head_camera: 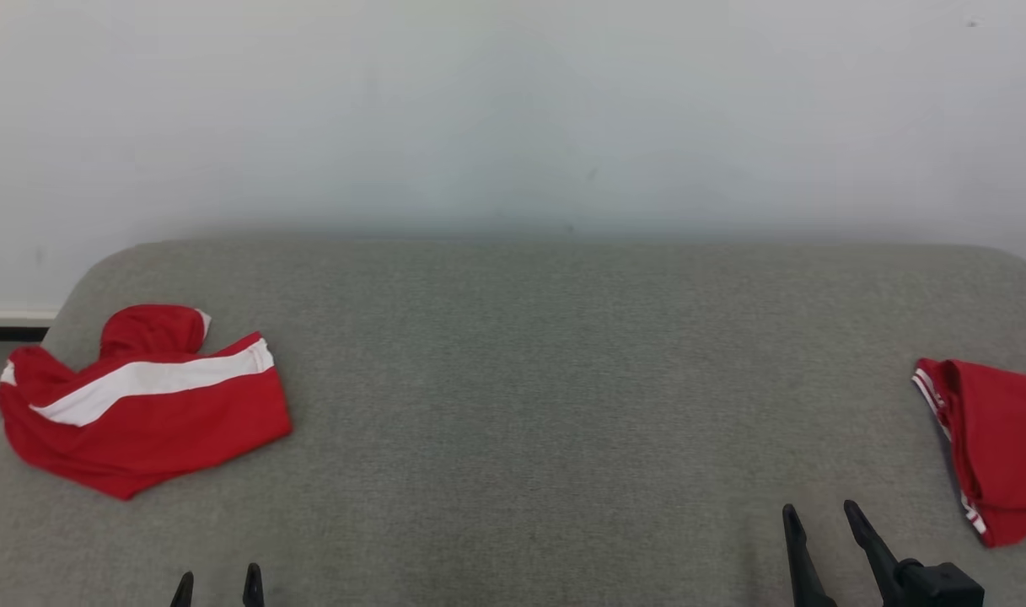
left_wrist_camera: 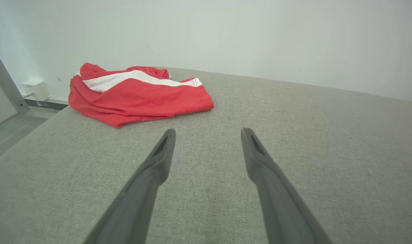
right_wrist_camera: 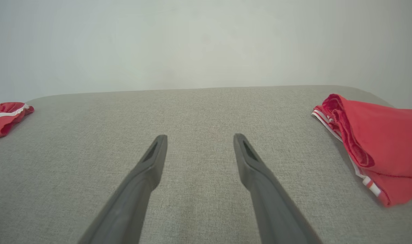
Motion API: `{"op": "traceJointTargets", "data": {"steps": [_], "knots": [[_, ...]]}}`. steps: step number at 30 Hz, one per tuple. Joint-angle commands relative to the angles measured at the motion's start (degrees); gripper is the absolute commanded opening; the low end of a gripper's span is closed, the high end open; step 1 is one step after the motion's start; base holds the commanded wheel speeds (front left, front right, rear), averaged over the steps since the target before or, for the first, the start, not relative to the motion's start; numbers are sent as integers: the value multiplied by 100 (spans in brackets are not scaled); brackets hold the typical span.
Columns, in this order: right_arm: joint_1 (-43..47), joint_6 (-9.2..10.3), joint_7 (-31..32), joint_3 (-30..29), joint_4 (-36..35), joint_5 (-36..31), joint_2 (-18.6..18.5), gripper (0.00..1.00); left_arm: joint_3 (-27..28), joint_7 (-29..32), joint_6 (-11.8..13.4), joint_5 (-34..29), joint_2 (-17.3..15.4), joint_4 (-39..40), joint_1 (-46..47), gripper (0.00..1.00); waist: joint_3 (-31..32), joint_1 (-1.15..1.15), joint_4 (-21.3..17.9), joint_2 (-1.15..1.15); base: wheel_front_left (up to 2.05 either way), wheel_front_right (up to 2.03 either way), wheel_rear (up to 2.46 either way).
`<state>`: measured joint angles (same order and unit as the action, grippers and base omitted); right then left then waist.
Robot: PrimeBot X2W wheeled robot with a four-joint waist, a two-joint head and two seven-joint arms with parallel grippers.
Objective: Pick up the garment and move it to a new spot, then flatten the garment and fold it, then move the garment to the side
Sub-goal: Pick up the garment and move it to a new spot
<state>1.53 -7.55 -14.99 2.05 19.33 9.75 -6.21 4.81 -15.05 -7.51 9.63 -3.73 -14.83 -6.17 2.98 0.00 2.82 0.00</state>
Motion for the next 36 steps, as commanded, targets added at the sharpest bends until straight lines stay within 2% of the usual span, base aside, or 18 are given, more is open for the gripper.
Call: {"op": "traceJointTargets", "data": {"steps": [1, 25, 31, 36], "knots": [[-12, 16, -24, -30, -35, 20, -16, 100, 1, -15, 5, -35, -30, -17, 24, 100, -1, 0, 272, 0, 0, 0, 0], [-55, 16, -25, 249, 22, 95, 173, 100, 234, -15, 7, 32, -218, -18, -243, 100, 139, 0, 2123, 0, 0, 0, 0], [-104, 16, -25, 369, 64, 140, 213, 100, 273, -15, 7, 5, -232, 0, -296, 100, 128, 0, 2391, 0, 0, 0, 0], [-166, 16, -24, 492, 99, 136, 230, 100, 343, -15, 7, 28, -240, 46, -311, 100, 93, 0, 2454, 0, 0, 0, 0]]}}
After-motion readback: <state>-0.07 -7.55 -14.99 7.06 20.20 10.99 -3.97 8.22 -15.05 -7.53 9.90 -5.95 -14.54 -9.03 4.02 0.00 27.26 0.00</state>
